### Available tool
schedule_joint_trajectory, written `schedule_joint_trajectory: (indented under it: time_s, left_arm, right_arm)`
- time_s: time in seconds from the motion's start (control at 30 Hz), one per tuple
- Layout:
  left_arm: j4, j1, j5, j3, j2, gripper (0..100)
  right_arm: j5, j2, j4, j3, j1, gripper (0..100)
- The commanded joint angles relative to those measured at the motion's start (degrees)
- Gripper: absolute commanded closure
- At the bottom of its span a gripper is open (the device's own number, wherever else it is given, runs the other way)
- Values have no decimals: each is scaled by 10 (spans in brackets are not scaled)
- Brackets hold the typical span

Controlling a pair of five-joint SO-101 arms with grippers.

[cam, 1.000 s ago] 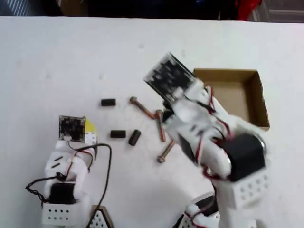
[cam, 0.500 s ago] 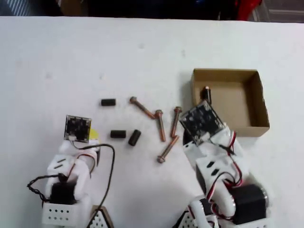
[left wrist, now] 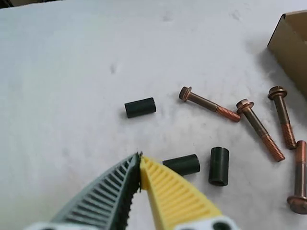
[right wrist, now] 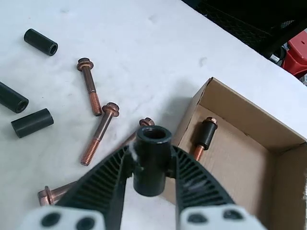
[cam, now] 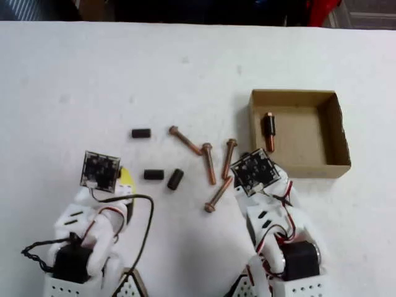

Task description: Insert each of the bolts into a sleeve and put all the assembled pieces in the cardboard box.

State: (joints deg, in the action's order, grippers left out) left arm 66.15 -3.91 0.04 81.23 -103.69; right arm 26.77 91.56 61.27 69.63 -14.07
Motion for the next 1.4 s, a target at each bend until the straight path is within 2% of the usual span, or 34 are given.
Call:
schedule_joint_trajectory:
  time_s: [0.0, 0.1, 0.17, 0.37, 0.67, 0.93, 1.1, 1.27, 1.37]
  left_arm:
    - [2, -9, 5, -44, 38, 979]
    - [-4, -9, 6, -84, 128, 979]
    - [-4, -10, 7, -130, 202, 978]
    - [-4, -24, 11, -256, 404, 978]
    - [-4, -143, 180, -416, 635, 978]
    - [-4, -148, 249, -541, 832, 977]
    - [1, -183, 335, -615, 927, 976]
    - [-4, -205, 315, -664, 989, 976]
    - [-4, -189, 353, -705, 1025, 977]
  right_arm:
    - [-5, 8, -90, 48, 4, 982]
    - [-12, 8, -138, 84, 5, 982]
    - [-47, 8, -159, 96, 11, 982]
    - [-107, 7, -167, 101, 47, 982]
    - [-107, 8, -170, 143, 48, 982]
    - [-107, 8, -170, 163, 47, 982]
    - [-107, 8, -170, 165, 47, 982]
    - [-106, 8, -170, 169, 47, 982]
    - [-106, 8, -170, 169, 47, 982]
